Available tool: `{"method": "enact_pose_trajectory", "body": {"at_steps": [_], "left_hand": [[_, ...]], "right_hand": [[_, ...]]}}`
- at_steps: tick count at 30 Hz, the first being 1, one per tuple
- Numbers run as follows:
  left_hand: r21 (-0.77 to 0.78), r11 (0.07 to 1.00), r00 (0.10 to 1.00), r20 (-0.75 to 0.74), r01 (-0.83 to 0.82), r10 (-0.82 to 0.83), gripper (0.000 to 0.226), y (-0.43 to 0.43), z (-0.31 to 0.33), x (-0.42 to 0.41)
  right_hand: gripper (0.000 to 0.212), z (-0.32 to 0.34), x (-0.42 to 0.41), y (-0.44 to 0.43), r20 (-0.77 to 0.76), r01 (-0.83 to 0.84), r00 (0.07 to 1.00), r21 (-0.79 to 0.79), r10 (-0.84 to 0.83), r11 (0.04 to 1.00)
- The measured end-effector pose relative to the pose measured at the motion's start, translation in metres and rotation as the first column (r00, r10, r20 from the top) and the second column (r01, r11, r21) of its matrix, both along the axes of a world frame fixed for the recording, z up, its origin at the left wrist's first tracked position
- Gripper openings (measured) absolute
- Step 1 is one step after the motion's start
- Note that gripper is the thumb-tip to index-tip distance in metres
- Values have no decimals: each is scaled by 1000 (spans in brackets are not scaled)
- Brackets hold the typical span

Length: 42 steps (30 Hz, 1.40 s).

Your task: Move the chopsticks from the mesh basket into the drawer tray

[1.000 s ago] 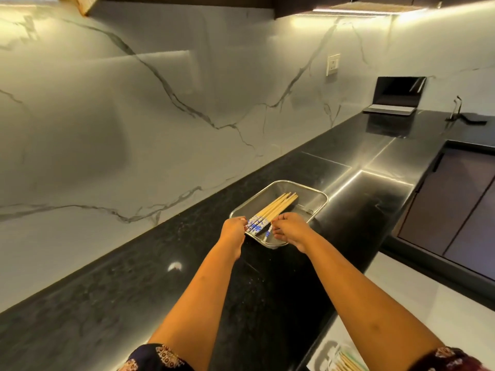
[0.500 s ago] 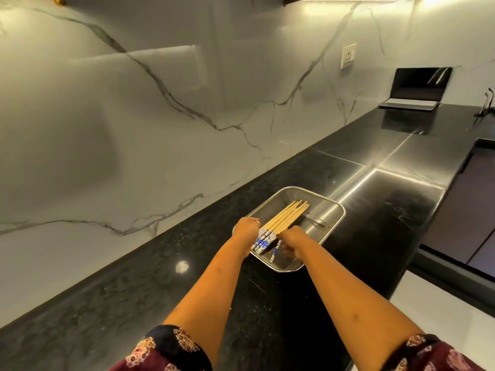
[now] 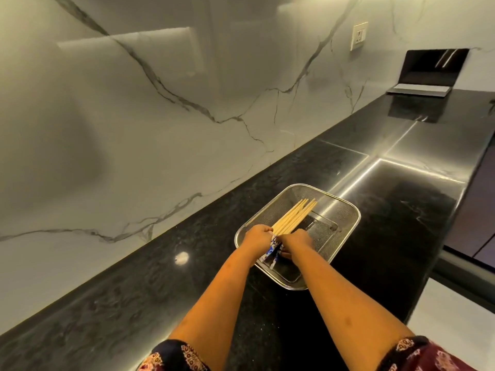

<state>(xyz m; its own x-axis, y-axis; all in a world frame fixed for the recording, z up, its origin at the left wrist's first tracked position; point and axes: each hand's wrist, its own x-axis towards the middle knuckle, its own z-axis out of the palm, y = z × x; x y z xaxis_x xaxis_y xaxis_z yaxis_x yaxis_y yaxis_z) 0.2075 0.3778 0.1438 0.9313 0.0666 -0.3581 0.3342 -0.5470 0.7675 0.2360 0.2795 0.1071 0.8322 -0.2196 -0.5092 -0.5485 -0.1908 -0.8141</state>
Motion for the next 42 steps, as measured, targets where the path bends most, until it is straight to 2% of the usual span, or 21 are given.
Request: {"method": "enact_pose_trajectory", "body": {"at_steps": [3,7,10,16,19,22,27,30,33,36,39,42], "left_hand": [[-12,1000,1000,4,-7,7,37,-1,-1,3],[-33,999,1000,10,-27,27,36,1,-4,4],[-45,998,999,7,-35,36,36,3,-4,5],[-88,995,999,6,-40,40,31,1,-4,5],[-145,988,998,7,-59,61,27,3,-2,4],[-213,973,996,-18,-92,90,28,5,1,4],[-405,899,986,-83,-166,144,25,6,9,2],[-432,887,985,-120,-163,122,30,13,14,3],[-593,780,979,-94,-202,183,30,20,16,2],[-783,572,950,-72,-244,305,18,24,24,-1],[-883,393,927,-113,-259,357,15,24,31,-6],[-914,283,891,-150,-289,428,16,19,39,-14]], "right_hand": [[18,-2,2,3,-38,63,998,157,-58,986],[6,2,1,5,-68,132,991,263,-118,956],[15,10,-2,7,-88,168,985,368,-146,914],[25,28,-15,9,-118,185,982,503,-145,844],[22,34,-20,10,-109,184,983,531,-148,827],[20,37,-26,11,-115,204,979,614,-169,762],[19,47,-40,26,-36,166,981,670,-191,723],[19,54,-46,24,62,6,996,692,-68,722],[20,58,-46,12,139,-245,970,602,202,760],[20,60,-46,1,163,-428,897,559,412,710],[17,63,-50,-7,210,-468,880,535,426,703],[19,63,-59,-14,227,-410,912,515,341,753]]}}
